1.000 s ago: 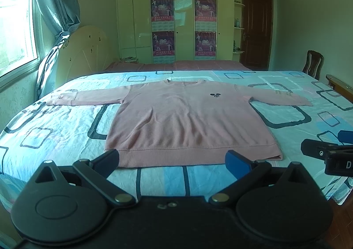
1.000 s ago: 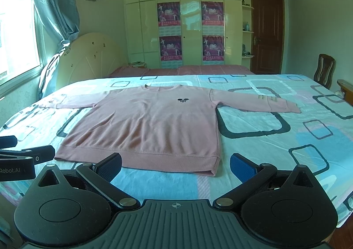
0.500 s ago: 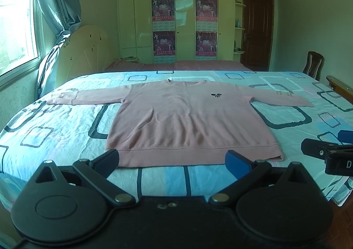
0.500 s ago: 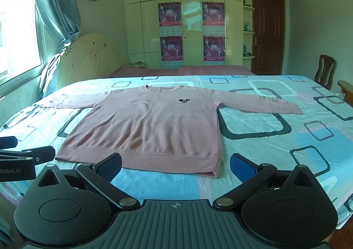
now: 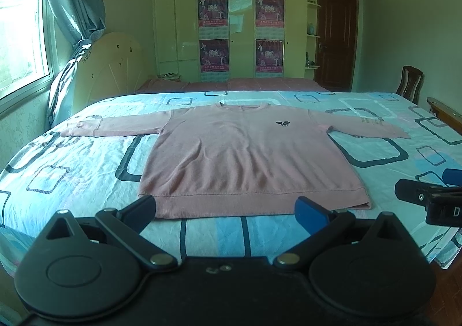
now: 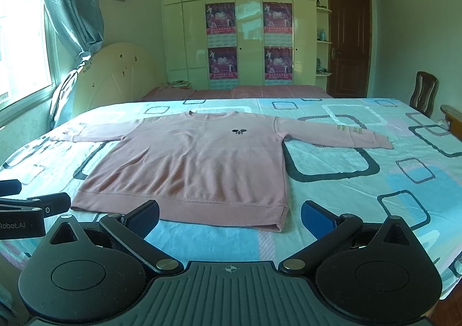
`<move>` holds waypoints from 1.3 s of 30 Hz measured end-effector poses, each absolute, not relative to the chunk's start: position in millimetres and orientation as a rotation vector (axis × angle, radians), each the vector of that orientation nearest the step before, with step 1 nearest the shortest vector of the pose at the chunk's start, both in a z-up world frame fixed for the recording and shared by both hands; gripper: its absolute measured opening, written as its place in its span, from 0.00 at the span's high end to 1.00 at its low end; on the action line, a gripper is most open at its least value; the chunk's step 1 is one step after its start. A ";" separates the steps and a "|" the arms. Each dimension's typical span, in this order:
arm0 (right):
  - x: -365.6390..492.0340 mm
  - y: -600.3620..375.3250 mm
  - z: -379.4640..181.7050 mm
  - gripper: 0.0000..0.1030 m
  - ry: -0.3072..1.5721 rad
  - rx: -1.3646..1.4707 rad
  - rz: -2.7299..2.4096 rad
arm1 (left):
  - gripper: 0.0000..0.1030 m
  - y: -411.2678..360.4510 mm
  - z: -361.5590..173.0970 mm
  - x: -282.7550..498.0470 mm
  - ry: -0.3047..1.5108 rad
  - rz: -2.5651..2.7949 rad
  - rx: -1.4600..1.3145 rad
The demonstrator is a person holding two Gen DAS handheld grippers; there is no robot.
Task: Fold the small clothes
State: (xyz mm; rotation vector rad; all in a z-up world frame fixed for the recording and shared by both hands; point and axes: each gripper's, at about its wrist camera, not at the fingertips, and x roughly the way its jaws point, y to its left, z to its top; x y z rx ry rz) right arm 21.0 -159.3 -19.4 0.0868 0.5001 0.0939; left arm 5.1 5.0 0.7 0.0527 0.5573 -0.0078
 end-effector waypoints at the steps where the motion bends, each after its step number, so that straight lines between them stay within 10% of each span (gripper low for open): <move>1: 23.4 -159.9 -19.4 0.00 0.500 0.089 0.092 | 0.01 5.5 0.8 6.9 0.556 -0.009 0.054; 39: 253.7 -166.4 -34.2 0.00 0.559 0.077 -0.143 | 0.01 57.3 -32.1 250.5 0.655 -0.208 -0.018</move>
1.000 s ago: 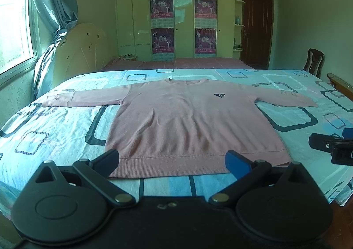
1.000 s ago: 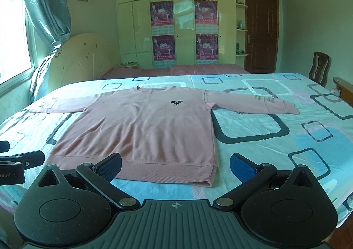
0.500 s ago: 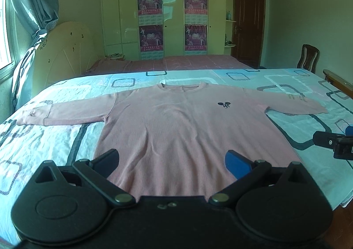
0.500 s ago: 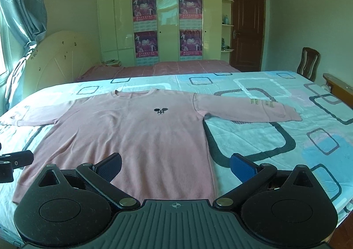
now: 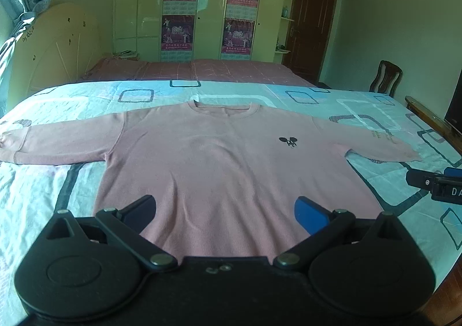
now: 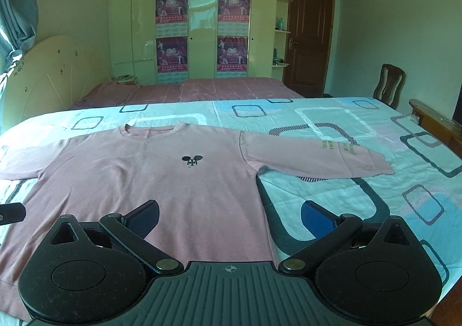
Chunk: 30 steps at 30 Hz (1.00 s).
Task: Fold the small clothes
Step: 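Move the right gripper to the cuff of the sleeve with printed text, then close the right gripper on the sleeve cuff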
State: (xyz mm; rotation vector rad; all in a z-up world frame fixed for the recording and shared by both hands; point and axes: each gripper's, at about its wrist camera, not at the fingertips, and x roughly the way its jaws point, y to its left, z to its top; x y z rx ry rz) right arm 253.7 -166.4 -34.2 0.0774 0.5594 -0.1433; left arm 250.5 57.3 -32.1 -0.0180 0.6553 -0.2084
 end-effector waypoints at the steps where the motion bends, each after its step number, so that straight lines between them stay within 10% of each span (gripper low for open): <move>1: 258.1 -170.5 -36.2 0.00 0.563 0.077 -0.152 | 0.01 53.9 -33.6 254.7 0.653 -0.204 -0.009; 21: 376.2 -431.2 -102.7 0.01 0.558 0.563 -0.339 | 0.03 -42.0 -67.5 387.6 0.791 -0.146 -0.001; 24: 386.6 -469.8 -117.8 0.34 0.576 0.599 -0.379 | 0.03 -60.6 -75.2 403.0 0.803 -0.134 -0.007; 30: 392.4 -525.4 -143.2 0.38 0.570 0.682 -0.450 | 0.02 -98.3 -86.7 431.8 0.835 -0.153 0.014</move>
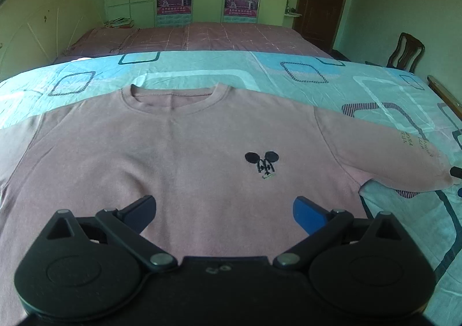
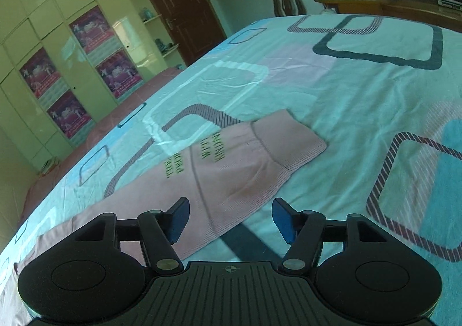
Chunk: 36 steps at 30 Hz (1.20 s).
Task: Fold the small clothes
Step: 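Close the right gripper on the sleeve cuff, then carry the cuff across the chest toward the collar and open the right gripper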
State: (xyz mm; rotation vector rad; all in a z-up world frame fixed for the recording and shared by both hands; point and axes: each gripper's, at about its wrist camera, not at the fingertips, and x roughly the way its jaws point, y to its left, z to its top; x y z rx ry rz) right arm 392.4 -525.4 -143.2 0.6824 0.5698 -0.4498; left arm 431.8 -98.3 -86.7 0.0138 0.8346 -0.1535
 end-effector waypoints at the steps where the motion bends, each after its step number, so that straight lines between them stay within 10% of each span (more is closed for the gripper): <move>1: 392.9 -533.3 -146.9 0.38 0.568 0.696 -0.457 | 0.02 -104.2 -88.5 435.3 0.836 -0.157 0.026; 4: 393.9 -554.9 -157.3 0.39 0.558 0.756 -0.467 | 0.01 -115.1 -94.5 444.7 0.853 -0.165 0.052; 8: 397.8 -568.2 -167.3 0.71 0.598 0.769 -0.470 | 0.01 -118.4 -102.6 456.0 0.880 -0.154 0.054; 16: 399.3 -575.4 -162.0 0.74 0.598 0.771 -0.485 | 0.01 -93.3 -99.1 458.6 0.880 -0.116 0.020; 17: 402.6 -579.1 -160.7 0.92 0.606 0.738 -0.519 | 0.02 -86.6 -98.2 457.7 0.880 -0.107 0.017; 36: 484.2 -355.5 -66.2 0.93 0.545 0.247 -0.251 | 0.02 90.0 -113.8 441.7 0.887 0.023 -0.052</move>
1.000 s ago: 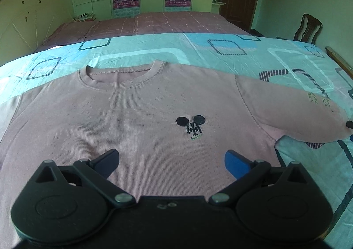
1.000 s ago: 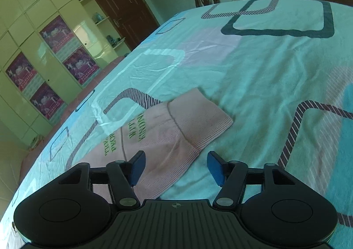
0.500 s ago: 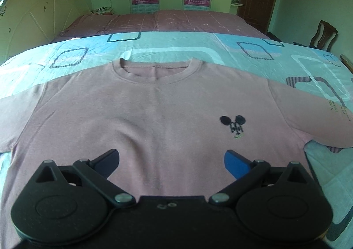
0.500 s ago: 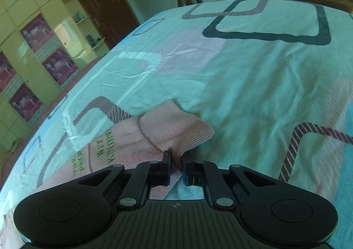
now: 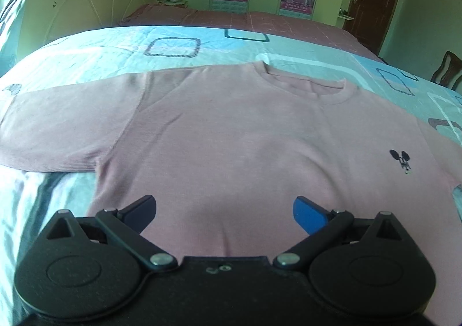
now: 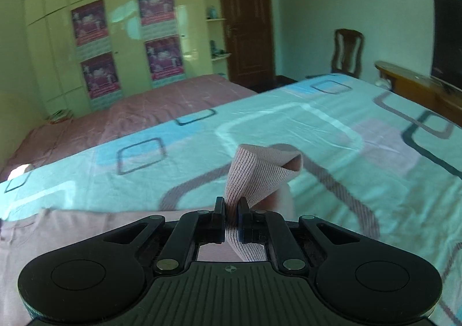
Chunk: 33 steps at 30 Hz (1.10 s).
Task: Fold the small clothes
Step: 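Carry the cuff across the chest toward the collar and open the right gripper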
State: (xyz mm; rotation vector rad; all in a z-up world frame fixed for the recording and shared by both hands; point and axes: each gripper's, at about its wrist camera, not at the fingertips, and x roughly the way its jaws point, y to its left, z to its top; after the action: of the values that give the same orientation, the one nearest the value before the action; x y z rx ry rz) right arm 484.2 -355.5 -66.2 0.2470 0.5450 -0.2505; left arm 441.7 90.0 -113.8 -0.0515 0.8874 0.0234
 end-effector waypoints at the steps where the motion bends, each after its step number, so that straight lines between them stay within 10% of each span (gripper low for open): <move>1: 490.3 -330.6 -64.4 0.93 0.542 0.228 -0.205 | 0.02 98.3 -113.6 441.3 0.890 0.022 -0.047; 15: 542.3 -31.6 -161.2 0.93 0.750 -0.174 0.383 | 0.04 171.8 -105.5 421.5 0.860 0.019 -0.213; 19: 518.5 -25.1 -165.0 0.49 0.665 -0.236 0.396 | 0.04 162.2 -104.9 428.2 0.844 -0.029 -0.235; 22: 510.6 -49.0 -162.3 0.50 0.685 -0.164 0.367 | 0.04 141.7 -108.6 449.0 0.835 -0.105 -0.272; 26: 499.0 -107.4 -157.7 0.80 0.739 -0.057 0.266 | 0.05 96.5 -111.8 475.7 0.817 -0.220 -0.257; 33: 466.5 -193.6 -149.7 0.80 0.774 0.061 0.120 | 0.08 32.7 -134.0 519.8 0.893 -0.314 -0.205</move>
State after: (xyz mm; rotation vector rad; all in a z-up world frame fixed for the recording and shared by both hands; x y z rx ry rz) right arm 466.5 -193.6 -149.7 0.0610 0.7743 0.1198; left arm 519.8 32.7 -134.0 -0.2048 0.8930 -0.3136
